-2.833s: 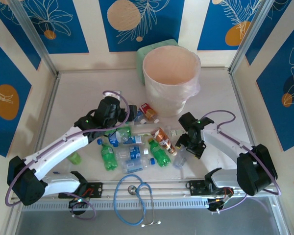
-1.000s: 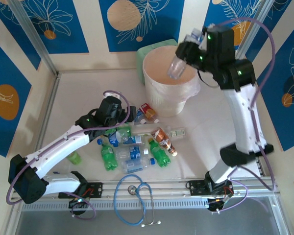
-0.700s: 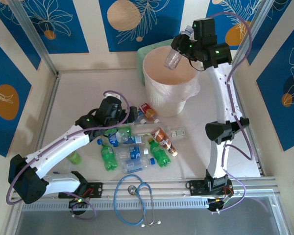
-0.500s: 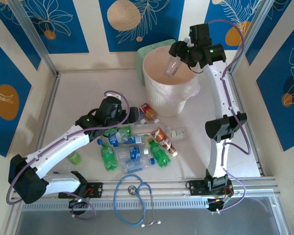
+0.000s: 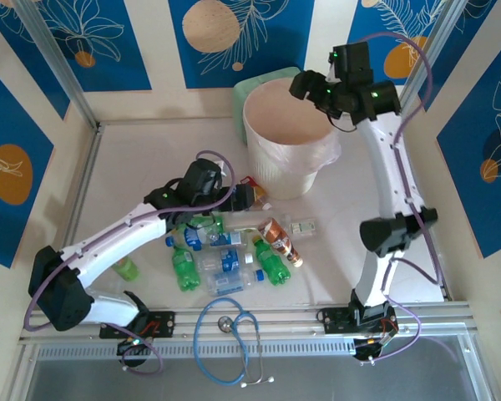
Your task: Put the plastic bottles in the bin
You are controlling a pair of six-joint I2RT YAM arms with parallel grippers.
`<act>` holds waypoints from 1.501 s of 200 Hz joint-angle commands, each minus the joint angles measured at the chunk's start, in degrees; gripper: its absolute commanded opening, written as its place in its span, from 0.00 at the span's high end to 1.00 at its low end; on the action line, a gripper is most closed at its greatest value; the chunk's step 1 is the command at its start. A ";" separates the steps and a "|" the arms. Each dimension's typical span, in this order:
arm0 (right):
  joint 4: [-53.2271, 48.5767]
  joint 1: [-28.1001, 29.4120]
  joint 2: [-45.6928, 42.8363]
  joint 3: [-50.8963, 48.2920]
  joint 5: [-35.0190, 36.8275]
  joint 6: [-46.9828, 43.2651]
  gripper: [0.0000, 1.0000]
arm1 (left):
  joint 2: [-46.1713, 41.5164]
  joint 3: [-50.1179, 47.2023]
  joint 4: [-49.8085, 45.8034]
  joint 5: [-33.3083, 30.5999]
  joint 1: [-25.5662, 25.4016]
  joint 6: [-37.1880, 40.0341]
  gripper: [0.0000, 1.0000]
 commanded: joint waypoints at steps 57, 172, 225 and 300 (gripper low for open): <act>1.71 5.50 -35.58 -39.87 7.05 -0.18 0.16 | 7.35 5.98 -8.19 11.41 -4.12 -15.10 0.00; -1.26 5.24 -51.02 -59.48 6.72 4.77 0.15 | 18.06 7.04 -7.52 8.74 -8.39 -27.46 0.00; -0.53 4.91 -51.33 -61.90 4.41 5.25 0.15 | 21.04 7.15 -2.72 9.60 -8.42 -28.84 0.00; 0.25 3.30 -52.18 -64.70 2.94 5.78 0.15 | 24.34 10.34 -4.37 10.75 -9.82 -28.90 0.07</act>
